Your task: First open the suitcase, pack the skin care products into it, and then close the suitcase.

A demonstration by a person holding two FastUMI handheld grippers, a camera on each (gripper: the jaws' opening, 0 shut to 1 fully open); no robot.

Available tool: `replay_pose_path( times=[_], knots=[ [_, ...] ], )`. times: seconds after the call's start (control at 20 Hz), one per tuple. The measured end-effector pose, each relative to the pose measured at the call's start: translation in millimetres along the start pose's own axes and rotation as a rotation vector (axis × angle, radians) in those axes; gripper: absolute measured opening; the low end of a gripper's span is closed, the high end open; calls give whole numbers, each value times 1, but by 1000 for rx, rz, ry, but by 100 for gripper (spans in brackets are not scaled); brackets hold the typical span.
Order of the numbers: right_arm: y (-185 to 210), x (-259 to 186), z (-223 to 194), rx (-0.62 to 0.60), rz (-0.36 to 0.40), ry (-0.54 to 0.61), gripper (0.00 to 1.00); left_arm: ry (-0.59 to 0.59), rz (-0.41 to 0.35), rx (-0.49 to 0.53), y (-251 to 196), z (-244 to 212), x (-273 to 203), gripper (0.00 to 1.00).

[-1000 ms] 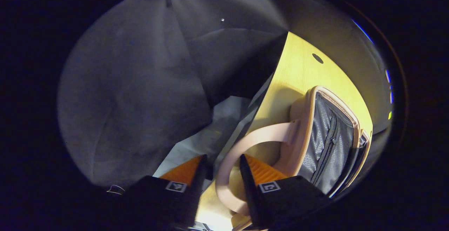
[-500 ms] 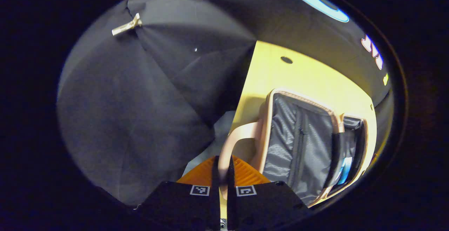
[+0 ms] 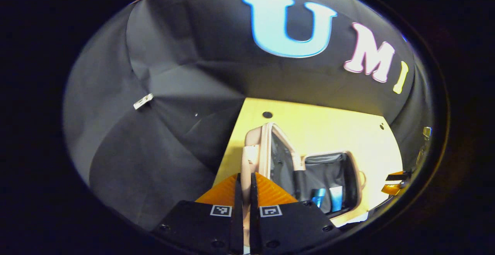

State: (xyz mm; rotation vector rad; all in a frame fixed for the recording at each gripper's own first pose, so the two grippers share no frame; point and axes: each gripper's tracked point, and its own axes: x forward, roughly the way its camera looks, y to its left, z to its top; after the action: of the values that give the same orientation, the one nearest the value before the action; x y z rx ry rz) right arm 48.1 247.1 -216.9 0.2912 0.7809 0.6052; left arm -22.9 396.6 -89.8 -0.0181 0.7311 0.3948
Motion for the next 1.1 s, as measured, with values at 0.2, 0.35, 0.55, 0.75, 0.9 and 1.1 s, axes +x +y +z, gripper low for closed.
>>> replay_pose_path(
  times=[0.2, 0.35, 0.55, 0.75, 0.9, 1.1],
  knots=[
    [-33, -33, -2, -28, -6, -29, 97, -53, -61, 99, -100, 17, -23, 12],
    [-66, -58, -9, -32, -34, -35, 97, -56, -91, 174, -175, 16, -25, 12],
    [-103, -86, -17, 9, -74, -56, 97, 17, -250, 149, -287, -10, -13, 12],
    [-134, -107, -34, 66, -109, -43, 97, 140, -350, 121, -368, -70, 29, 14],
    [-158, -123, -45, 89, -152, -37, 97, 270, -375, 88, -403, -125, 65, 15],
    [-173, -134, -49, 119, -186, -54, 98, 343, -387, 89, -416, -164, 94, 17]
  ],
)
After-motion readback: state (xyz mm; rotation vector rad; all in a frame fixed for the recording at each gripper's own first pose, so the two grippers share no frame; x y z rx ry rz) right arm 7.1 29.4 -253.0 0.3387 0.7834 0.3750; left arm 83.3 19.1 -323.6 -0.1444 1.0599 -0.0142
